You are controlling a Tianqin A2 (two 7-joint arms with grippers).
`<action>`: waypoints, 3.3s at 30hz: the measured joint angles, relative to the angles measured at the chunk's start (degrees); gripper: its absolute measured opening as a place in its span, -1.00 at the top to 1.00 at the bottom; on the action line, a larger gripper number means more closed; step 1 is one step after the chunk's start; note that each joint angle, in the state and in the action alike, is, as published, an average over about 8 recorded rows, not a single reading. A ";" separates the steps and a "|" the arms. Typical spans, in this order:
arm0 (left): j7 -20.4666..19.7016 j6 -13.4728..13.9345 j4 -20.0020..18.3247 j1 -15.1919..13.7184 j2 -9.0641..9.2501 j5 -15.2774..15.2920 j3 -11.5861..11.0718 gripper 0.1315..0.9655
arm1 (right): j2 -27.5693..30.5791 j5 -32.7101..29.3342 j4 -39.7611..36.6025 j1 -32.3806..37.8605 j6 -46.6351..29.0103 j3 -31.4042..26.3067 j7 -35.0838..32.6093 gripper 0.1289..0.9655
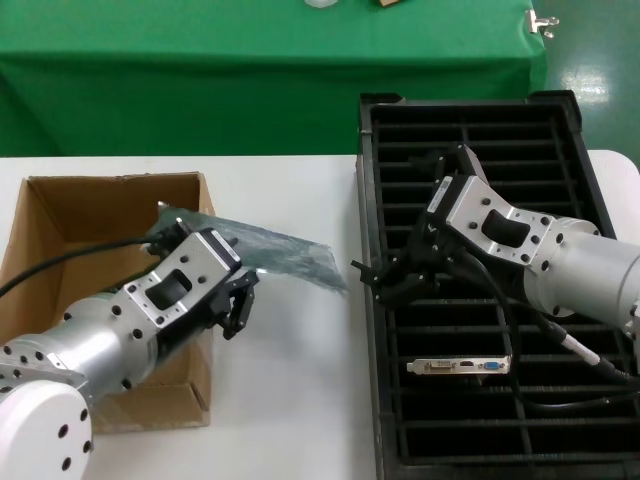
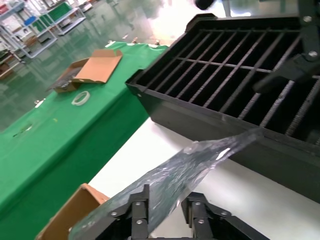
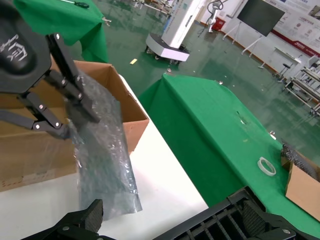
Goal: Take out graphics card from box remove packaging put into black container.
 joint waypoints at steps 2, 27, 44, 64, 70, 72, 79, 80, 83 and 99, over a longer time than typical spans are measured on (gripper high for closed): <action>-0.21 0.03 -0.08 -0.11 0.05 0.03 -0.22 0.68 | 0.00 0.00 0.00 0.00 0.00 0.00 0.00 -1.00; -0.37 0.05 -0.16 -0.21 0.08 0.02 -0.40 -0.38 | 0.00 0.00 0.00 0.00 0.00 0.00 0.00 -1.00; 4.21 -6.59 2.01 2.29 -0.32 -8.22 -0.84 -0.92 | -1.63 5.84 -0.93 -4.64 4.72 3.37 -5.44 -1.00; 16.10 -23.77 7.62 8.72 -1.35 -29.46 -1.95 -1.00 | -5.83 21.01 -3.32 -16.55 17.00 12.08 -19.59 -1.00; 19.68 -28.95 9.31 10.62 -1.66 -35.86 -2.28 -1.00 | -7.08 25.56 -4.05 -20.08 20.69 14.68 -23.84 -1.00; 20.89 -30.69 9.88 11.26 -1.76 -38.02 -2.39 -1.00 | -7.50 27.07 -4.28 -21.27 21.91 15.54 -25.25 -1.00; 25.07 -36.73 11.86 13.53 -2.13 -45.50 -2.79 -1.00 | -8.98 32.39 -5.13 -25.47 26.22 18.60 -30.18 -1.00; 25.67 -37.61 12.14 13.85 -2.18 -46.58 -2.84 -1.00 | -9.19 33.16 -5.25 -26.07 26.84 19.04 -30.90 -1.00; 27.48 -40.22 13.00 14.82 -2.34 -49.82 -3.01 -1.00 | -9.83 35.47 -5.62 -27.86 28.71 20.36 -33.02 -1.00; 36.99 -53.97 17.49 19.95 -3.16 -66.83 -3.90 -1.00 | -13.19 47.56 -7.53 -37.41 38.51 27.32 -44.36 -1.00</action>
